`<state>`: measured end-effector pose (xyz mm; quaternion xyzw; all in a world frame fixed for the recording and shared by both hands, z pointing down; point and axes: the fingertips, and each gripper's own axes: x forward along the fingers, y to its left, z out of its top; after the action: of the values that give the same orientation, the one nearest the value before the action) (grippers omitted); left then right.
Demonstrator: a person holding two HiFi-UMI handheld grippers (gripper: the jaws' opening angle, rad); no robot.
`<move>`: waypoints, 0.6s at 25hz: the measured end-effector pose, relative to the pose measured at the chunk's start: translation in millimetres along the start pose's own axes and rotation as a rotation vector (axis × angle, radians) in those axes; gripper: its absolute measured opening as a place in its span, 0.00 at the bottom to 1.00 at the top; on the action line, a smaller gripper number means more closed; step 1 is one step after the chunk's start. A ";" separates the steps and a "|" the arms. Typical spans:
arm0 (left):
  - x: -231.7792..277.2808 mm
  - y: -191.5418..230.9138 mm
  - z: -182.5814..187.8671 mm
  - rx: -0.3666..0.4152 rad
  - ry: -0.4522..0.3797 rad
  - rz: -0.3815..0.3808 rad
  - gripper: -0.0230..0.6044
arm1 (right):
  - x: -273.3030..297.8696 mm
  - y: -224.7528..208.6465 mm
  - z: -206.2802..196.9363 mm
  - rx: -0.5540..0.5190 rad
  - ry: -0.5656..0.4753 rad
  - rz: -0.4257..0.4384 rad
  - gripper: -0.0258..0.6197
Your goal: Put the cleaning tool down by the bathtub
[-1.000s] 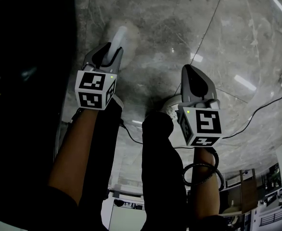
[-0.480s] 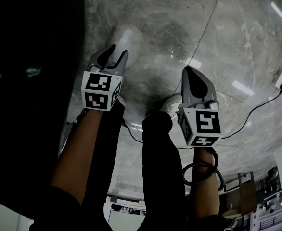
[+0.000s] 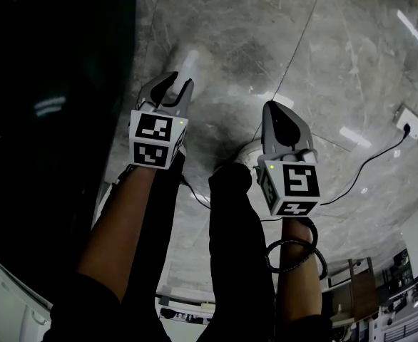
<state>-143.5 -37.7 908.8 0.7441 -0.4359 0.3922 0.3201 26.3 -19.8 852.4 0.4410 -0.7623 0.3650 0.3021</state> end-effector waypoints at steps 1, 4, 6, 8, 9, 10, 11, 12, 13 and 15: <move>-3.8 -1.1 4.1 0.004 -0.006 0.005 0.21 | -3.0 1.8 2.8 -0.003 -0.001 0.002 0.07; -16.8 -5.0 15.9 0.008 -0.021 0.013 0.19 | -12.9 7.9 11.2 -0.018 -0.001 0.008 0.07; -25.6 -6.5 25.7 0.015 -0.032 0.017 0.17 | -19.7 9.6 21.3 -0.029 -0.009 0.007 0.07; -33.5 -6.1 35.6 0.021 -0.041 0.022 0.16 | -25.9 9.1 35.1 -0.029 -0.028 0.003 0.07; -37.1 -5.7 39.4 0.023 -0.043 0.024 0.15 | -28.6 9.0 41.7 -0.028 -0.037 0.001 0.07; -40.7 -5.9 42.5 0.026 -0.042 0.024 0.15 | -31.2 9.4 47.3 -0.029 -0.044 0.000 0.07; -44.2 -7.1 45.2 0.035 -0.040 0.020 0.15 | -33.7 10.0 51.9 -0.032 -0.048 0.001 0.07; -47.5 -9.1 48.1 0.050 -0.038 0.015 0.14 | -36.1 10.6 55.8 -0.034 -0.050 0.002 0.07; -50.9 -11.4 51.5 0.067 -0.039 0.010 0.14 | -38.3 11.1 59.1 -0.037 -0.051 0.002 0.07; -57.8 -14.7 59.0 0.089 -0.047 0.008 0.13 | -42.7 12.3 64.5 -0.039 -0.053 0.002 0.07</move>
<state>-130.3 -56.9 828.3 0.7649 -0.4283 0.3951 0.2746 24.7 -49.3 779.9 0.4439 -0.7774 0.3387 0.2898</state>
